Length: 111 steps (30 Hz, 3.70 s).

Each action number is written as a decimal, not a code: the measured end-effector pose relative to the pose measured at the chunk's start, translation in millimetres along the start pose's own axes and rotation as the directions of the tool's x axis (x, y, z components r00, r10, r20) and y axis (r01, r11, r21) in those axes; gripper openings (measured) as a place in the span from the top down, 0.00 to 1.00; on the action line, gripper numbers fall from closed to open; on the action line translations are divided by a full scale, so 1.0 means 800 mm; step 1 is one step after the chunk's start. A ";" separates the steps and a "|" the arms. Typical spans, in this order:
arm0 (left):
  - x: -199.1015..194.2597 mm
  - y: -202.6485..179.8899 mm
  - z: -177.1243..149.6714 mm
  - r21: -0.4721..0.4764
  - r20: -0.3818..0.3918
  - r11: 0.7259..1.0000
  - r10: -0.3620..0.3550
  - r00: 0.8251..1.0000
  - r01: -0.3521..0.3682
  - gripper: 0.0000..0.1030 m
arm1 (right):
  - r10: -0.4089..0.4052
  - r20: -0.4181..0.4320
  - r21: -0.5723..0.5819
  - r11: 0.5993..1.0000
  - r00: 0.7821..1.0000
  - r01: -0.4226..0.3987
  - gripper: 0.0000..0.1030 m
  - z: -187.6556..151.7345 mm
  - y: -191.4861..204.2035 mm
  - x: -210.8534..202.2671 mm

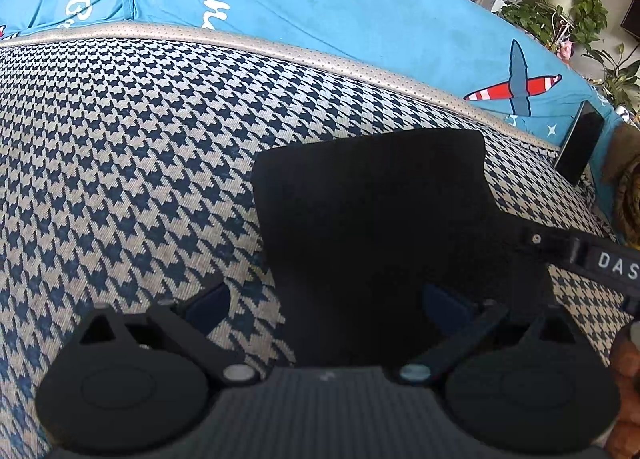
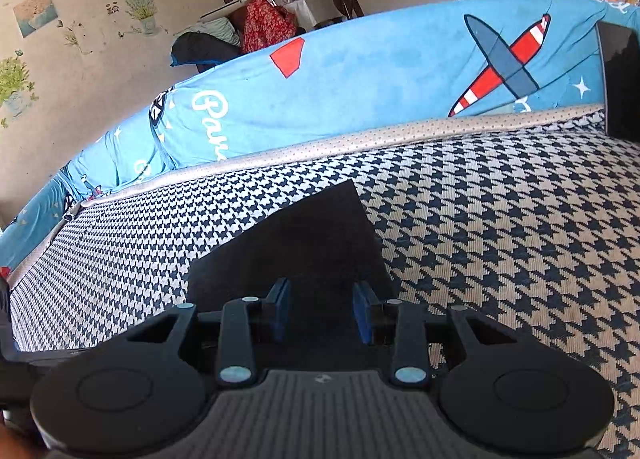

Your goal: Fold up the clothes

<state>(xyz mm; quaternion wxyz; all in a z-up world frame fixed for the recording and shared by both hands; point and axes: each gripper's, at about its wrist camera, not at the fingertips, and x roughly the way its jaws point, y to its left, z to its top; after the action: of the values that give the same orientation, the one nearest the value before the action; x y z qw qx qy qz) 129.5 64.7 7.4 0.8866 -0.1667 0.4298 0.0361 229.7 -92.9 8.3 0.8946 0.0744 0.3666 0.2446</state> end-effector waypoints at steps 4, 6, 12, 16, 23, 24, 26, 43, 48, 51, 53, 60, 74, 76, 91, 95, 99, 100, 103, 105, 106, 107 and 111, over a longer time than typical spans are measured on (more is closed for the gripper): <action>0.005 0.003 -0.009 0.013 -0.034 1.000 -0.006 0.999 0.006 0.00 | -0.041 -0.007 -0.010 0.999 0.999 0.041 0.69 0.000 0.001 0.015; 0.005 0.001 -0.015 0.034 -0.032 0.999 0.002 0.999 -0.001 0.00 | -0.072 -0.012 -0.014 0.997 0.997 0.072 0.69 0.001 0.002 0.024; 0.005 -0.010 -0.023 0.108 -0.030 0.994 0.034 0.999 -0.030 0.00 | -0.151 -0.036 0.008 0.988 0.988 0.152 0.66 0.005 0.002 0.045; 0.006 -0.010 -0.023 0.115 -0.034 0.993 0.039 0.999 -0.035 0.00 | -0.192 -0.051 0.038 0.980 0.980 0.194 0.54 0.007 -0.001 0.052; 0.009 -0.015 -0.023 0.140 -0.047 0.989 0.062 0.997 -0.054 0.00 | -0.194 -0.021 0.042 0.980 0.981 0.195 0.50 0.012 0.002 0.041; 0.009 -0.016 -0.024 0.145 -0.048 0.988 0.066 0.997 -0.058 0.00 | -0.191 -0.011 0.035 0.981 0.982 0.191 0.50 0.013 0.004 0.038; 0.010 -0.018 -0.025 0.152 -0.049 0.986 0.072 0.996 -0.063 0.00 | -0.182 0.003 0.031 0.983 0.983 0.182 0.46 0.014 0.005 0.031; 0.010 -0.020 -0.028 0.165 -0.028 0.983 0.081 0.996 -0.075 0.00 | -0.155 -0.042 0.043 0.987 0.987 0.157 0.30 0.000 -0.011 -0.012; 0.010 -0.020 -0.029 0.170 -0.017 0.982 0.082 0.996 -0.078 0.00 | -0.189 -0.080 0.026 0.981 0.979 0.192 0.30 -0.007 -0.016 0.001; 0.010 -0.020 -0.030 0.173 -0.012 0.982 0.083 0.997 -0.079 0.00 | -0.201 -0.094 0.042 0.978 0.975 0.206 0.26 -0.008 -0.022 0.011; 0.010 -0.020 -0.029 0.172 -0.013 0.982 0.084 0.996 -0.080 0.00 | -0.210 -0.100 0.059 0.974 0.972 0.217 0.22 -0.008 -0.025 0.015; 0.010 -0.020 -0.032 0.172 0.000 0.982 0.086 0.996 -0.084 0.00 | -0.216 -0.098 0.091 0.970 0.972 0.225 0.18 -0.005 -0.029 0.015; 0.003 -0.018 -0.039 0.176 0.008 0.983 0.060 0.998 -0.060 0.00 | -0.220 -0.019 0.290 0.932 0.975 0.216 0.18 -0.024 -0.058 -0.077; 0.000 -0.014 -0.036 0.160 0.000 0.986 0.040 0.999 -0.040 0.00 | -0.205 -0.022 0.302 0.932 0.979 0.202 0.18 -0.032 -0.059 -0.088; 0.000 0.009 -0.002 0.096 0.000 0.995 -0.041 0.999 0.041 0.00 | -0.092 -0.063 0.280 0.954 0.994 0.106 0.18 -0.071 -0.074 -0.118; 0.014 0.016 0.014 0.070 -0.017 0.993 -0.094 0.995 0.095 0.00 | -0.031 -0.068 0.247 0.968 0.997 0.047 0.18 -0.078 -0.067 -0.116; 0.023 0.021 0.029 0.083 -0.010 0.990 -0.117 0.993 0.118 0.00 | 0.007 -0.084 0.224 0.975 0.996 0.012 0.18 -0.082 -0.062 -0.110; 0.026 0.022 0.032 0.082 -0.011 0.989 -0.121 0.993 0.122 0.00 | 0.014 -0.093 0.219 0.976 0.996 0.007 0.18 -0.084 -0.060 -0.107; 0.035 0.026 0.040 0.073 -0.018 0.988 -0.137 0.990 0.138 0.00 | 0.023 -0.111 0.209 0.978 0.994 0.001 0.18 -0.087 -0.059 -0.100; 0.041 0.028 0.045 0.062 -0.024 0.986 -0.151 0.988 0.152 0.00 | 0.034 -0.120 0.212 0.977 0.992 -0.007 0.18 -0.089 -0.060 -0.096; 0.044 0.028 0.047 0.062 -0.028 0.986 -0.156 0.987 0.158 0.00 | 0.041 -0.124 0.216 0.976 0.991 -0.013 0.18 -0.090 -0.061 -0.093; 0.046 0.027 0.050 0.066 -0.029 0.985 -0.157 0.987 0.159 0.00 | 0.044 -0.127 0.218 0.976 0.991 -0.016 0.18 -0.091 -0.061 -0.091; 0.053 0.028 0.060 0.054 -0.023 0.984 -0.169 0.985 0.170 0.00 | 0.045 -0.130 0.207 0.978 0.990 -0.017 0.18 -0.096 -0.060 -0.085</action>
<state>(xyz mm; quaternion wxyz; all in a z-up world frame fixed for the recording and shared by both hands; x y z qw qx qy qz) 187.2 98.3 -3.8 0.8869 -0.1782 0.4229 -0.0532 153.4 -171.3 -19.7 0.8515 0.1554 0.4479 0.2240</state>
